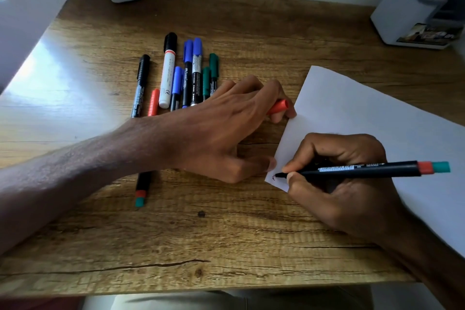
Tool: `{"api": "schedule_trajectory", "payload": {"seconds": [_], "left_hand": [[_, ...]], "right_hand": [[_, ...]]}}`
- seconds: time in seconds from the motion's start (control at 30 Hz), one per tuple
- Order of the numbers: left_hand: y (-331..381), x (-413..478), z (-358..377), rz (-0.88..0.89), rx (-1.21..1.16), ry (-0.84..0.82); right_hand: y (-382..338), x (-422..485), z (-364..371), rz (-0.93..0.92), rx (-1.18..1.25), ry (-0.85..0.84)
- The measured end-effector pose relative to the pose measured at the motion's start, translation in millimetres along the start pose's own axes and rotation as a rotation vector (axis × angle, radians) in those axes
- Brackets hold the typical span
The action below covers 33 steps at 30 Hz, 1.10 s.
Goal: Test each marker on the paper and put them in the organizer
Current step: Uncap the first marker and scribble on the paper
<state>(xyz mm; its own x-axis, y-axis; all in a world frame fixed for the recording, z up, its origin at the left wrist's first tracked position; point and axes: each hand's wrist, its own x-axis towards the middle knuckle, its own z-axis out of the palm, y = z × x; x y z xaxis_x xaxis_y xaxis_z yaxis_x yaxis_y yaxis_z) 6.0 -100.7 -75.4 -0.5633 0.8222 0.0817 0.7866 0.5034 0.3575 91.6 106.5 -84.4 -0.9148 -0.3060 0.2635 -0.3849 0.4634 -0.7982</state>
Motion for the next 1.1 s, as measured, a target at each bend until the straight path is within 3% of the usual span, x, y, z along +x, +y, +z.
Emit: {"api": "schedule_trajectory", "payload": {"seconds": [1.1], "left_hand": [[-1.6,0.4,0.1,0.004,-0.001,-0.005]], "right_hand": [[0.1,2.3,2.6,0.019,-0.024,0.103]]}}
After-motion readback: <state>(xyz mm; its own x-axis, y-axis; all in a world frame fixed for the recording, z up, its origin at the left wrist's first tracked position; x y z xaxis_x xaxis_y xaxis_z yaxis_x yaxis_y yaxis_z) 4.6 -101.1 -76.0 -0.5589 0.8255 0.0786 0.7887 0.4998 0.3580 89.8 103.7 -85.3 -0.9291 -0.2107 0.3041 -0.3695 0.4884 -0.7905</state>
